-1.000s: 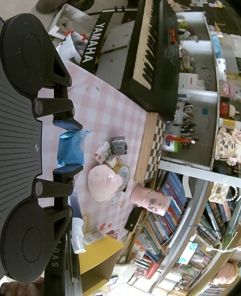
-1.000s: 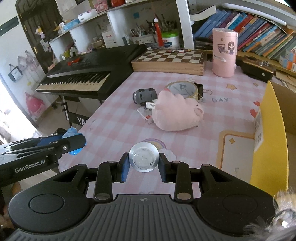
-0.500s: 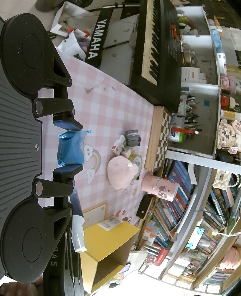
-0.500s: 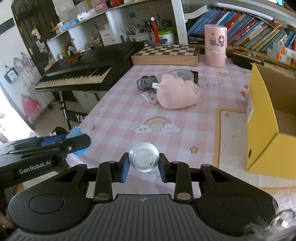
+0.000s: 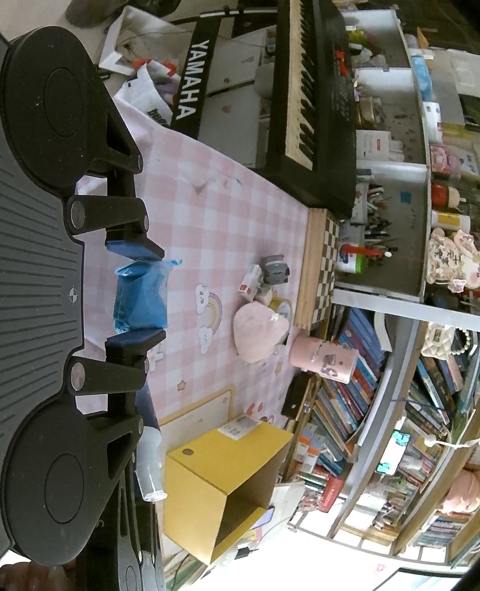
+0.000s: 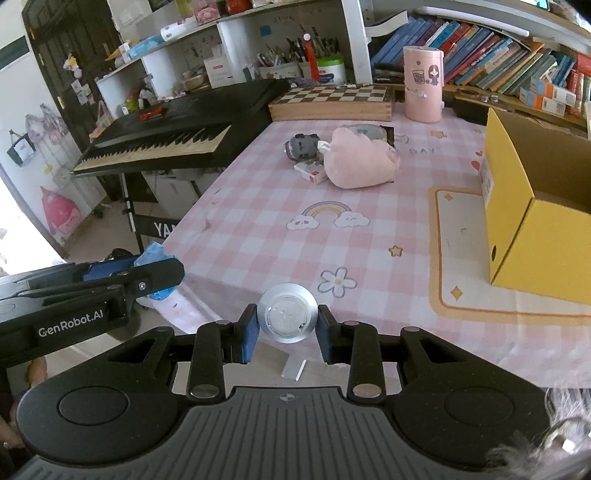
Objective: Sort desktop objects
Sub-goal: 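Carry the spray bottle in the right tool while the left tool carries the blue item toward the yellow box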
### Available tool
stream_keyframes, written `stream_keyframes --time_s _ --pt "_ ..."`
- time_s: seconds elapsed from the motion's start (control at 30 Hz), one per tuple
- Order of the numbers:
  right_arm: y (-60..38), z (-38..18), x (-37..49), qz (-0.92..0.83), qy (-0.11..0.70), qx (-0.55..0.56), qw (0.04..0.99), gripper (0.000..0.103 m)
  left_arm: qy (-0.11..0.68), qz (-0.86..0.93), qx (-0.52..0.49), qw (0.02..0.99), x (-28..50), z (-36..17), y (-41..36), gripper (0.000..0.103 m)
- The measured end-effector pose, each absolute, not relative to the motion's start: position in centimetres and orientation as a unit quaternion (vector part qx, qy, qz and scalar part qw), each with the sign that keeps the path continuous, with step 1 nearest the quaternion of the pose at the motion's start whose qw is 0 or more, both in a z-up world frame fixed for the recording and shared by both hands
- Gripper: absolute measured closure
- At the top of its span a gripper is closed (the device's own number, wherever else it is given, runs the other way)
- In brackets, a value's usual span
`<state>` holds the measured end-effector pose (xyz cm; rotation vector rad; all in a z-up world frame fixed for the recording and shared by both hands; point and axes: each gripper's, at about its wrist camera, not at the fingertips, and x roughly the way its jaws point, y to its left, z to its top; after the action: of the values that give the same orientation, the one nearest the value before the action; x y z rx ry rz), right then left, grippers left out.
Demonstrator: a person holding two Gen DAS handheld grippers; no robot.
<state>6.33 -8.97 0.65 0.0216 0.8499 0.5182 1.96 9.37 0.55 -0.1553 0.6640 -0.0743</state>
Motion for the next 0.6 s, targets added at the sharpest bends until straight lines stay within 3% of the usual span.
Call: stream_keyframes --time_s 0.6 --pt "-10.9 -0.5 0.9 0.206 0.418 0.052 0.883 0.073 0.337 -0.098 -0.032 0.936 -1.5 0.2 7.1 0.066"
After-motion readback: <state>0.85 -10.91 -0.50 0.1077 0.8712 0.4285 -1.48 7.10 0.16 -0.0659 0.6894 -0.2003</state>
